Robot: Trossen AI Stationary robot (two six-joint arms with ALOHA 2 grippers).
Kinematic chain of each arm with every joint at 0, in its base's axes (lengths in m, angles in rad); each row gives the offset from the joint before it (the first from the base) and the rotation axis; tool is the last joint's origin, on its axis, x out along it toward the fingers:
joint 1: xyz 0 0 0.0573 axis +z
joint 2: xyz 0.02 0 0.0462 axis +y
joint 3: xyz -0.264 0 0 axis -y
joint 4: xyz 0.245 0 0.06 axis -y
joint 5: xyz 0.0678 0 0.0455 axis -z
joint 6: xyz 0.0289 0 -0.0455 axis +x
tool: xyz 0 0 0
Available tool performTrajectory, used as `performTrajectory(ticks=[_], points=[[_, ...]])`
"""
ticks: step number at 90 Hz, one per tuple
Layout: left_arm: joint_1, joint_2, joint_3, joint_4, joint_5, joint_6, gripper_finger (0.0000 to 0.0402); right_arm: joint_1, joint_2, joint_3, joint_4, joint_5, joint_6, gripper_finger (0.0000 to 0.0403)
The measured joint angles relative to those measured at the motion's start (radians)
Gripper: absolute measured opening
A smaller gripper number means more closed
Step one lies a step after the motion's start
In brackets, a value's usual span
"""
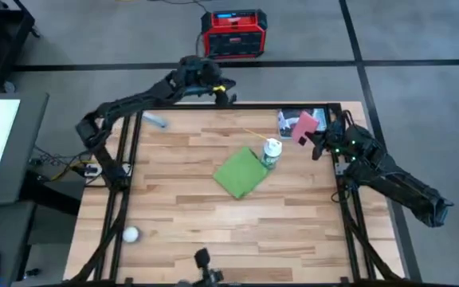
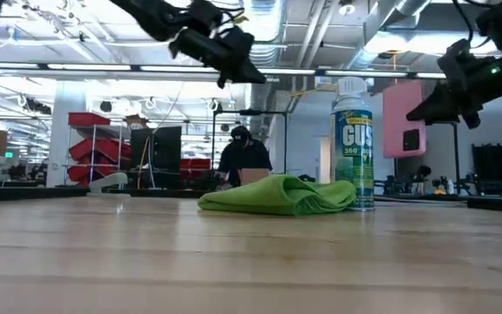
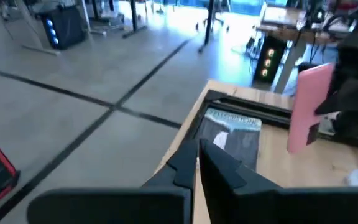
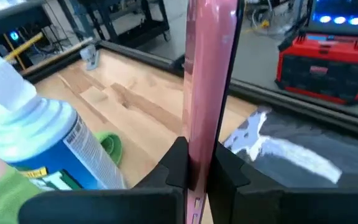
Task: Apply microfiber cloth
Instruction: Spray the cellphone using the cleaning bottle
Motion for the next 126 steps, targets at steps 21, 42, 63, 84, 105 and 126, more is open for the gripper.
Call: performTrajectory(ticks=[21, 42, 63, 84, 105, 126], points=[[-0.101, -0.052, -0.245, 0.296, -0.004, -0.042, 0.0, 0.07, 0.02, -0.024, 0.029, 0.033, 0.055, 0.0014], [-0.231, -0.051, -0.405, 0.587, -0.093, -0.03, 0.0, 0.1, 0.035, -0.023, -0.017, 0.048, 0.118, 0.0014], [-0.312, -0.051, -0.432, 0.614, -0.119, -0.004, 0.0, 0.114, 0.086, -0.023, -0.041, 0.019, 0.189, 0.0014], [-0.411, -0.051, -0.432, 0.668, -0.1, 0.144, 0.0, 0.168, 0.198, -0.023, 0.008, 0.013, 0.25, 0.0014], [-0.513, -0.051, -0.432, 0.722, -0.081, 0.23, 0.0, 0.24, 0.333, -0.023, 0.123, -0.007, 0.287, 0.0014], [-0.55, -0.051, -0.432, 0.713, -0.081, 0.235, 0.0, 0.342, 0.482, -0.023, 0.265, -0.032, 0.343, 0.0014]])
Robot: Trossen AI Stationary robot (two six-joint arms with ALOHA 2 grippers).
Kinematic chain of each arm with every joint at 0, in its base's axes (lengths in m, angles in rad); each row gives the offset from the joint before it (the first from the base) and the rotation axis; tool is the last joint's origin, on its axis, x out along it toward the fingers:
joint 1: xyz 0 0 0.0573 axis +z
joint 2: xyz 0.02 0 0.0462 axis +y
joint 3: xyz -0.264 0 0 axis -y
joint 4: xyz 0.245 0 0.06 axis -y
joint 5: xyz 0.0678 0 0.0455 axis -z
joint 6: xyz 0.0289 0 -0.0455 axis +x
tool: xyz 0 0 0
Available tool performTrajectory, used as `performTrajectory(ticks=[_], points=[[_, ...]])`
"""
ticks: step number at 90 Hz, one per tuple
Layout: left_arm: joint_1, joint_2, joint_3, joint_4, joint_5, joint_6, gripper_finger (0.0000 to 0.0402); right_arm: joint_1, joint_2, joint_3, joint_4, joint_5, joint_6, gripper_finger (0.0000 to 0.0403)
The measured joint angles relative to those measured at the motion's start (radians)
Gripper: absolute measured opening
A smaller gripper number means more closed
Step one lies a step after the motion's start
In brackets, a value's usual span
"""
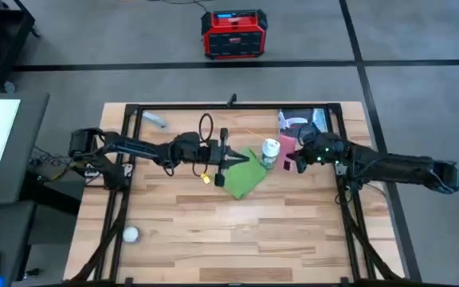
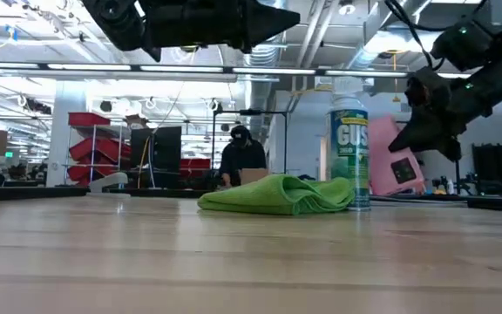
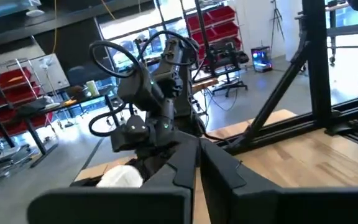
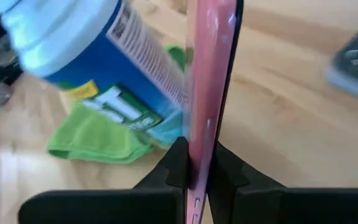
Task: Apply microfiber cloth
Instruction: Spray the cellphone using the cleaning bottle
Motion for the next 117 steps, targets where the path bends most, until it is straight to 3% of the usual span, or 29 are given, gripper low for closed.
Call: performTrajectory(ticks=[20, 40, 55, 76, 87, 99, 117], points=[[-0.02, 0.0, 0.0, 0.014, -0.002, 0.001, 0.0, 0.102, 0.185, 0.0, 0.213, -0.001, 0.039, 0.0014], [-0.063, -0.026, 0.001, 0.102, 0.014, 0.023, 0.0, 0.111, 0.437, 0.02, 0.451, -0.001, 0.027, 0.0014], [-0.106, -0.069, 0.001, 0.079, 0.021, 0.04, 0.0, 0.095, 0.626, 0.122, 0.559, -0.006, -0.06, 0.0014], [-0.156, -0.075, -0.032, 0.098, 0.001, 0.039, 0.0, 0.094, 0.854, 0.332, 0.573, -0.146, -0.162, 0.0014], [-0.175, -0.126, -0.098, 0.139, -0.083, 0.045, 0.0, 0.109, 0.953, 0.42, 0.582, -0.202, -0.189, 0.0014], [-0.218, -0.238, -0.198, 0.16, -0.223, 0.07, 0.0, 0.109, 0.966, 0.443, 0.576, -0.131, -0.214, 0.0014], [-0.284, -0.38, -0.361, 0.16, -0.628, 0.111, 0.0, 0.072, 0.826, 0.44, 0.414, 0.003, -0.282, 0.0014]])
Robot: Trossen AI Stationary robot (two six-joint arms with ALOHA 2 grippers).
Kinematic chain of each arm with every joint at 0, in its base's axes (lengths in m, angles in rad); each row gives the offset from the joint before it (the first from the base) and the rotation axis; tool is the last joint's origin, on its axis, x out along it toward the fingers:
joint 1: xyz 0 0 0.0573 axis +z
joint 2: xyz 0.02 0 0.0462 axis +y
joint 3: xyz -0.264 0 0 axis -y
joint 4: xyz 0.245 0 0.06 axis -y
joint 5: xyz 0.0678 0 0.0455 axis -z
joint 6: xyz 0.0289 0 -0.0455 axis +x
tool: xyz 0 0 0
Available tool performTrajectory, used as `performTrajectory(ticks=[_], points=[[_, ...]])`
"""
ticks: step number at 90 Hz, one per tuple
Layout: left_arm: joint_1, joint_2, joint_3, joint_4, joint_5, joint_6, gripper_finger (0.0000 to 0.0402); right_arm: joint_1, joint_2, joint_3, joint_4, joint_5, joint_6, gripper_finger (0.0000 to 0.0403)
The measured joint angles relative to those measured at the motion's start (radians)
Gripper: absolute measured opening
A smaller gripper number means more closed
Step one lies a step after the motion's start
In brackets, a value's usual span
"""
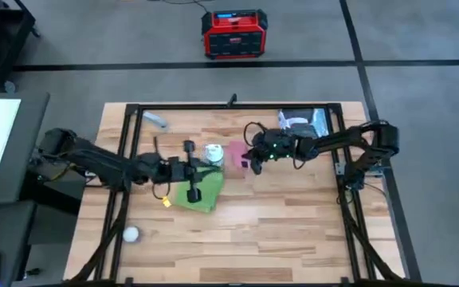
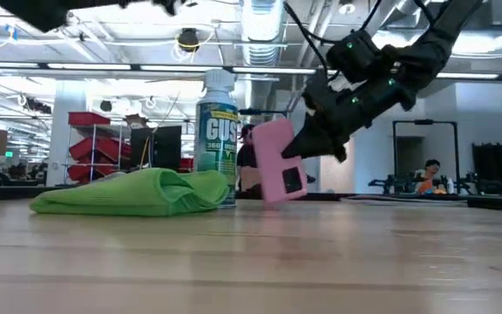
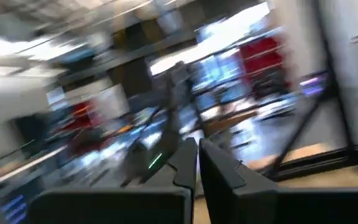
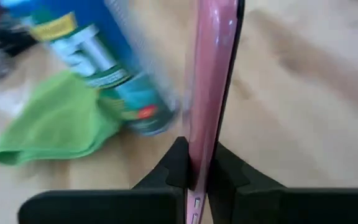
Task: Apply microfiber cloth
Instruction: Spray the cellphone using the cleaning bottle
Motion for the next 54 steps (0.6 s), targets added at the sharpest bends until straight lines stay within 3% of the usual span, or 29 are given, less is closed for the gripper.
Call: performTrajectory(ticks=[7, 17, 30, 45, 54], points=[[0.003, -0.017, -0.041, -0.003, -0.144, 0.004, 0.0, -0.004, -0.069, 0.001, -0.064, 0.031, -0.013, 0.0014], [0.035, -0.021, -0.075, -0.01, -0.239, 0.006, 0.0, 0.004, -0.15, 0.001, -0.178, 0.075, -0.019, 0.0014], [0.075, -0.043, -0.084, -0.065, -0.412, 0.027, 0.0, 0.035, -0.264, 0.0, -0.343, 0.225, -0.034, 0.0014], [0.132, -0.157, -0.084, -0.277, -0.41, -0.008, 0.0, 0.085, -0.392, 0.0, -0.491, 0.335, -0.006, 0.0014], [0.174, -0.271, -0.084, -0.467, -0.306, -0.082, 0.0, 0.141, -0.455, 0.0, -0.554, 0.409, 0.03, 0.0014]])
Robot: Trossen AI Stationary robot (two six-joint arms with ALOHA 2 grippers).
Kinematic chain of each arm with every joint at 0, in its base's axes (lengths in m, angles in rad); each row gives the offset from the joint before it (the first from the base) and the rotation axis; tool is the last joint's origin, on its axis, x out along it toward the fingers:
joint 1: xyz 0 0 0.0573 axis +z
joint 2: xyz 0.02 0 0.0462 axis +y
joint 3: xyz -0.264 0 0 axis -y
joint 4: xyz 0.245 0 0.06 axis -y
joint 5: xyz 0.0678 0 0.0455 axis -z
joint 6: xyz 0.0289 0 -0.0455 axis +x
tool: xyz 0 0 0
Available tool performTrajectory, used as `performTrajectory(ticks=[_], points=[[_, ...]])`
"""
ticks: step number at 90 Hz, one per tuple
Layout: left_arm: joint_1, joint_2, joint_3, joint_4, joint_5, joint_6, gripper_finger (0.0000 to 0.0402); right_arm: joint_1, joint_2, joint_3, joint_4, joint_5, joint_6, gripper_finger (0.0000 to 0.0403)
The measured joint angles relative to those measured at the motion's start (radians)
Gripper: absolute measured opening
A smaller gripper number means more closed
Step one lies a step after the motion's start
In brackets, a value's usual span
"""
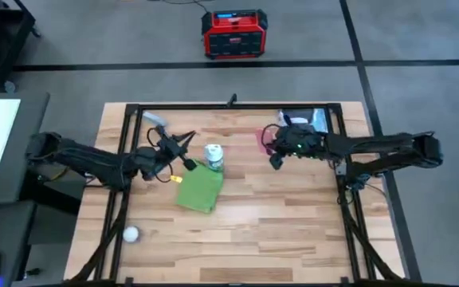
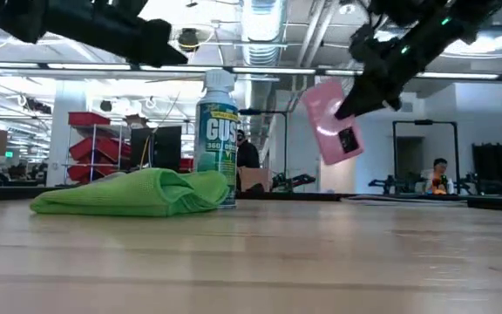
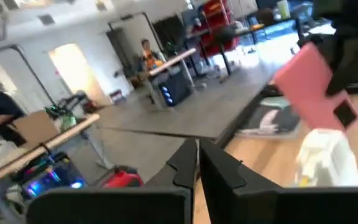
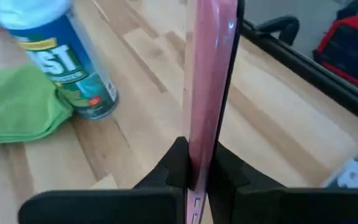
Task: Apply microfiber cloth
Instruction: Spray the cellphone using the cleaning bottle
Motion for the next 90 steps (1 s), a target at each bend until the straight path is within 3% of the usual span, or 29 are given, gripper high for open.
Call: performTrajectory(ticks=[23, 34, 43, 61, 72, 79, 90], points=[[0.142, -0.27, 0.001, -0.392, 0.34, -0.11, 0.0, 0.152, -0.059, 0.0, -0.076, 0.135, 0.105, 0.0014], [0.221, -0.339, -0.059, -0.459, 0.366, -0.17, 0.0, 0.215, -0.047, 0.0, -0.076, 0.192, 0.153, 0.0014], [0.292, -0.377, -0.19, -0.394, 0.447, -0.248, 0.0, 0.264, -0.037, 0.0, -0.074, 0.241, 0.185, 0.0014], [0.367, -0.369, -0.41, -0.028, 0.559, -0.322, 0.0, 0.334, -0.037, 0.0, -0.058, 0.279, 0.247, 0.0014], [0.405, -0.325, -0.418, -0.032, 0.587, -0.338, 0.0, 0.375, -0.037, 0.0, -0.019, 0.306, 0.255, 0.0014], [0.424, -0.273, -0.418, -0.024, 0.656, -0.35, 0.0, 0.398, -0.037, 0.0, 0.011, 0.325, 0.254, 0.0014], [0.436, -0.186, -0.418, 0.074, 0.7, -0.343, 0.0, 0.421, -0.037, 0.0, 0.02, 0.353, 0.247, 0.0014]])
